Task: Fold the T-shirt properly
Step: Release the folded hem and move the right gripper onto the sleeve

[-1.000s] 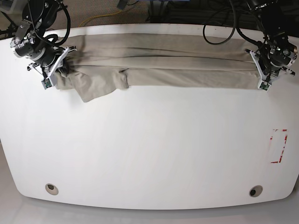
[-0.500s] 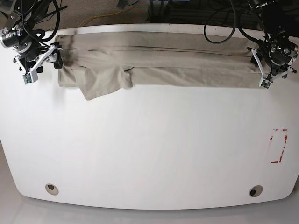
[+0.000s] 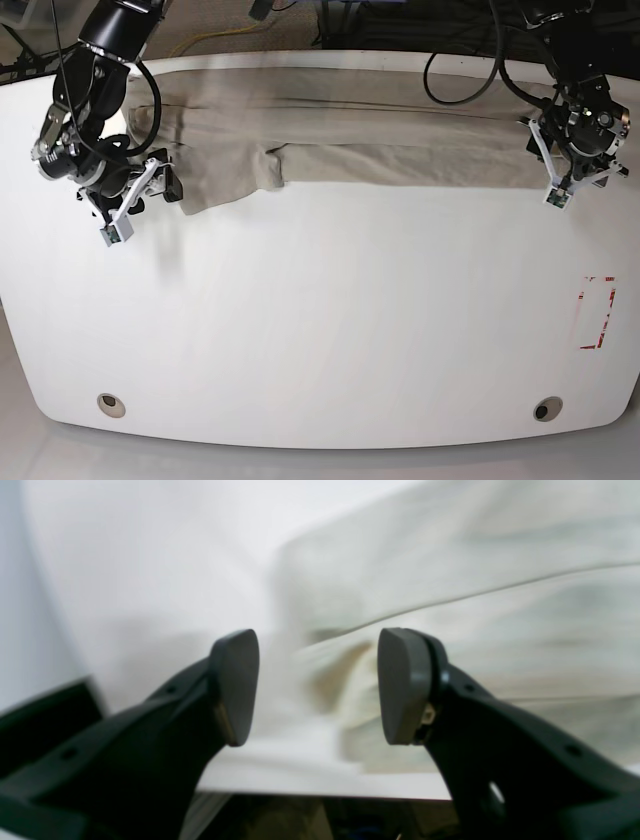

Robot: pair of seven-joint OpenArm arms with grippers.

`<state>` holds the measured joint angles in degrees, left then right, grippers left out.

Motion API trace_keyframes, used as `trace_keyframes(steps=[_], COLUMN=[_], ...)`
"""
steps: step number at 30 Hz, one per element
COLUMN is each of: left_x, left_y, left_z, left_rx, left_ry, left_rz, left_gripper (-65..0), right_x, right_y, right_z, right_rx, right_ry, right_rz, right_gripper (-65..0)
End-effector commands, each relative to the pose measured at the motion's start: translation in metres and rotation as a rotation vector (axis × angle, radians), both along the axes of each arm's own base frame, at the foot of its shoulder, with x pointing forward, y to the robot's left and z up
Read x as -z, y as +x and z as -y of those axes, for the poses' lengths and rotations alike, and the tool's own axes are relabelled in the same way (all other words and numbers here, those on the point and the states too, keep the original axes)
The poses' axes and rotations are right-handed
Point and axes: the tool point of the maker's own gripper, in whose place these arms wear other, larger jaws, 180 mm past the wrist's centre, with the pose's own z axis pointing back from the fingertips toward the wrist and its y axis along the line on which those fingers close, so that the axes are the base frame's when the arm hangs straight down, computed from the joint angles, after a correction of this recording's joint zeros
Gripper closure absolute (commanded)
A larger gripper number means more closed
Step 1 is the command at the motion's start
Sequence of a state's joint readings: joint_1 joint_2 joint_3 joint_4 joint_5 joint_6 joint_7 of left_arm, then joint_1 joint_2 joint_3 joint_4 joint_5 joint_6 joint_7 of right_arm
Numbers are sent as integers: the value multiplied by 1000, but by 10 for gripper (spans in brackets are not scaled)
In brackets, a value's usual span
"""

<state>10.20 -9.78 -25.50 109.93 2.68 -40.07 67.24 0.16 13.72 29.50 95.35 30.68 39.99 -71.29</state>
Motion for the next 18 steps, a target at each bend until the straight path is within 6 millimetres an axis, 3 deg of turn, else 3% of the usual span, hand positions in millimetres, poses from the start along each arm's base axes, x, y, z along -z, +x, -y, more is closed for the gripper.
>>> trace_keyframes(steps=[1, 8, 13, 15, 18], left_x=[-4, 21, 31, 33, 35], left_y=[5, -6, -9, -10, -12], left_z=[2, 4, 6, 6, 7], left_rx=[20, 13, 20, 24, 28], left_ry=[9, -26, -55, -60, -67], left_rz=[16, -59, -65, -61, -59], left_gripper=[-351, -351, -351, -351, -351], right_x=[-3, 18, 28, 31, 32], right_y=[18, 27, 27, 27, 27], right_z=[5, 3, -22, -26, -28], right_rx=[4, 16, -51, -50, -53], right_ry=[-7, 44, 55, 67, 71], right_rz=[9, -61, -97, -100, -101], right_gripper=[-445, -444, -441, -407, -290])
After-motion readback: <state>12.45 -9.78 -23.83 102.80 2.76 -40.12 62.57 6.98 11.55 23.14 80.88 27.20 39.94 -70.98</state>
